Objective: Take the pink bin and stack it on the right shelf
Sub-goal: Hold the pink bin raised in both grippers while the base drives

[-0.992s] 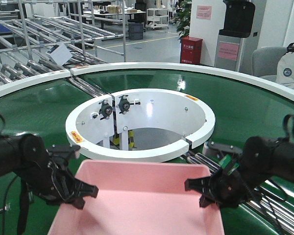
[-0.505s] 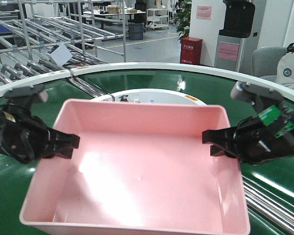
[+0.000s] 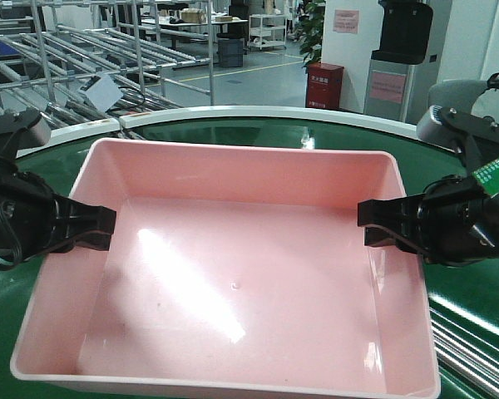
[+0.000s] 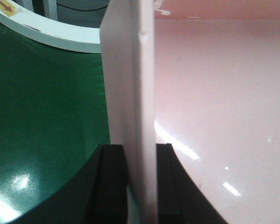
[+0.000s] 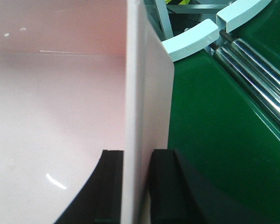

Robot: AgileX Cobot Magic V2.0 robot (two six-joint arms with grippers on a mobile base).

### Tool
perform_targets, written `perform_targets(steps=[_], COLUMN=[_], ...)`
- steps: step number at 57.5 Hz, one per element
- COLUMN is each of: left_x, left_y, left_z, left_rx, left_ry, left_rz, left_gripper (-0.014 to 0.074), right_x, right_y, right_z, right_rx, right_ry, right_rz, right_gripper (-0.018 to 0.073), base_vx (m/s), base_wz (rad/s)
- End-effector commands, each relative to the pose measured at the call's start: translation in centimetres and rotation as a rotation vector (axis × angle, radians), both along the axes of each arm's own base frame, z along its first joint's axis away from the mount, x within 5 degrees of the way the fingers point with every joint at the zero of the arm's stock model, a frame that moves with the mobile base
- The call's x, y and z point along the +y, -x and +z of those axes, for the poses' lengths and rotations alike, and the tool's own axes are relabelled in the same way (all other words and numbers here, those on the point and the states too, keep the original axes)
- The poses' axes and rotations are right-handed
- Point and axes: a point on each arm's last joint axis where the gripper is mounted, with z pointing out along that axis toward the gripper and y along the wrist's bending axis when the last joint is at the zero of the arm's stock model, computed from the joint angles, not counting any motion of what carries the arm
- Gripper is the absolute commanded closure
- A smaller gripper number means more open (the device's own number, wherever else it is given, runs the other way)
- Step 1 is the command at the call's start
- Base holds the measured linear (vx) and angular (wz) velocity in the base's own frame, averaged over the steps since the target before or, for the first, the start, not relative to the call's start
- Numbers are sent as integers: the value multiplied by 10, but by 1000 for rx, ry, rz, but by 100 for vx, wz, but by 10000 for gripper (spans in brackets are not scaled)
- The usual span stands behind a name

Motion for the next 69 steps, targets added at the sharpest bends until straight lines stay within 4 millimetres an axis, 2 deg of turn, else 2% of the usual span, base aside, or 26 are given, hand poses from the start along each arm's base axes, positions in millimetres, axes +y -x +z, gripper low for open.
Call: perform_targets(steps=[1, 69], left_x=[3, 3], left_y=[8, 8], left_z=[26, 26], left_rx=[-110, -113], left_ry=[49, 51], left_rz=[16, 17], left_gripper=[604, 604], right_x=[-6, -5], right_y=[5, 0], right_z=[30, 26], right_rx=[-176, -161], right_ry=[-32, -29], right_rz=[-32, -32], right_gripper=[568, 568], base_vx=[0, -4], base_wz=[0, -1])
